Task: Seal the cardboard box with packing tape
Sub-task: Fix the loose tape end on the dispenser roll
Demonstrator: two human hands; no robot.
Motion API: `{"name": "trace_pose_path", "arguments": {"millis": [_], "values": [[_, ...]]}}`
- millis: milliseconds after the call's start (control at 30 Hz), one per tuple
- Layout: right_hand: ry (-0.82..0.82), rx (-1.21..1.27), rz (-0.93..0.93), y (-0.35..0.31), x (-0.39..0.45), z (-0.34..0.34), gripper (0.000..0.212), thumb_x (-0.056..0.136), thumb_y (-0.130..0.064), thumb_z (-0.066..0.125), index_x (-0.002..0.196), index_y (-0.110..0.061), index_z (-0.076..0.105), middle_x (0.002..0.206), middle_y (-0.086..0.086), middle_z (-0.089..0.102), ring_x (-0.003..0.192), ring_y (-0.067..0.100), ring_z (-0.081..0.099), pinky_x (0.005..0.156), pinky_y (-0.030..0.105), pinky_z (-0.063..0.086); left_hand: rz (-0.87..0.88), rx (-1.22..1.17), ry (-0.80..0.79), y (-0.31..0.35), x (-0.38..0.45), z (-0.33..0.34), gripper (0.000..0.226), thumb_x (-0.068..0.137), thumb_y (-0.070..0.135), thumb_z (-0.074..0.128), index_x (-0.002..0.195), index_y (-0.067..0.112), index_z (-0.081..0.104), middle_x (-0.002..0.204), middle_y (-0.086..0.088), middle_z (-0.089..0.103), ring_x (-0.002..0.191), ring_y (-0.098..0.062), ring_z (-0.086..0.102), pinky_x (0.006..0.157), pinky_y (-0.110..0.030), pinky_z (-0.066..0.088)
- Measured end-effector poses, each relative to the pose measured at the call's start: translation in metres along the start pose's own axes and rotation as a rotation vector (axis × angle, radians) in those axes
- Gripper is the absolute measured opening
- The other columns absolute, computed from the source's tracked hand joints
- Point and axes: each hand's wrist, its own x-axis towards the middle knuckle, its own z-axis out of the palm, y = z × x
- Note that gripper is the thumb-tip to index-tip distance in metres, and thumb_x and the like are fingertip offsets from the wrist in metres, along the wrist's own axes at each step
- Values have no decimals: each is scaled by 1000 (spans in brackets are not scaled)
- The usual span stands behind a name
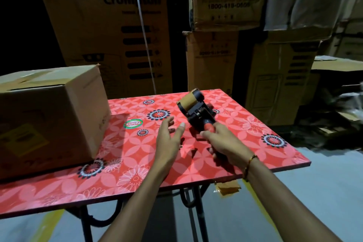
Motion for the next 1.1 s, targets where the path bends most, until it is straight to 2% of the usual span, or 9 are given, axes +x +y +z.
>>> {"name": "trace_pose_path", "arguments": {"millis": [100, 200, 333, 467, 600, 700, 867, 933, 1100], "values": [[-57, 151, -19, -8, -13, 37, 10, 96, -21, 55, 101, -13, 52, 76, 8, 56, 40, 12, 48, 36, 23, 41, 1, -85, 29, 3, -5, -6, 76, 82, 68, 58, 148, 37, 37, 153, 7, 44, 138, -13, 45, 111, -48, 42], [-143, 351, -36, -12, -23, 75, 9, 98, -20, 51, 97, -12, 55, 68, 7, 51, 38, 14, 46, 37, 23, 40, 27, -112, 64, 5, -8, -17, 62, 87, 55, 62, 144, 37, 43, 141, 9, 57, 128, -7, 55, 108, -44, 46], [-227, 441, -7, -17, -32, 104, 18, 97, -28, 48, 95, -11, 53, 62, 8, 50, 38, 18, 46, 41, 26, 42, 85, 26, 91, 0, -9, -43, 59, 93, 43, 60, 148, 40, 39, 143, 9, 54, 132, -7, 51, 110, -42, 44], [-183, 66, -130, -20, -25, 111, 36, 87, -42, 54, 80, -7, 61, 63, 16, 64, 57, 37, 66, 55, 46, 57, 98, 48, 95, -5, -10, -67, 53, 98, 26, 61, 144, 44, 40, 135, 23, 54, 121, 17, 48, 99, -18, 41], [-23, -320, -319, -17, -19, 111, 44, 86, -51, 52, 65, -12, 54, 58, -3, 56, 56, 20, 54, 53, 35, 38, 78, 17, 51, -11, -10, -78, 55, 98, 26, 63, 141, 48, 37, 128, 34, 52, 114, 24, 49, 95, -13, 41], [78, -547, -347, -14, -18, 109, 55, 81, -65, 38, 71, -14, 56, 71, 4, 64, 74, 33, 63, 61, 38, 46, 74, 8, 35, -12, -10, -78, 57, 98, 23, 62, 146, 42, 37, 128, 34, 52, 114, 24, 50, 93, -10, 40], [74, -585, -376, -11, -19, 105, 58, 79, -72, 37, 71, -18, 56, 75, 3, 65, 75, 30, 63, 63, 41, 49, 38, -44, 19, -13, -11, -78, 56, 100, 19, 59, 145, 43, 35, 125, 33, 52, 106, 28, 51, 81, -5, 45], [46, -571, -393, -10, -18, 101, 63, 80, -76, 39, 69, -16, 56, 68, -1, 61, 67, 25, 60, 60, 39, 46, 17, -64, 19, -14, -12, -79, 61, 99, 22, 59, 152, 35, 32, 136, 25, 48, 108, 27, 50, 79, -1, 44], [75, -299, -478, -1, -16, 87, 66, 87, -70, 48, 64, -9, 54, 55, 4, 53, 50, 15, 46, 54, 43, 42, 32, -50, 65, -11, -13, -80, 71, 95, 33, 64, 156, 34, 28, 161, 9, 34, 145, -9, 35, 117, -40, 34]]}}
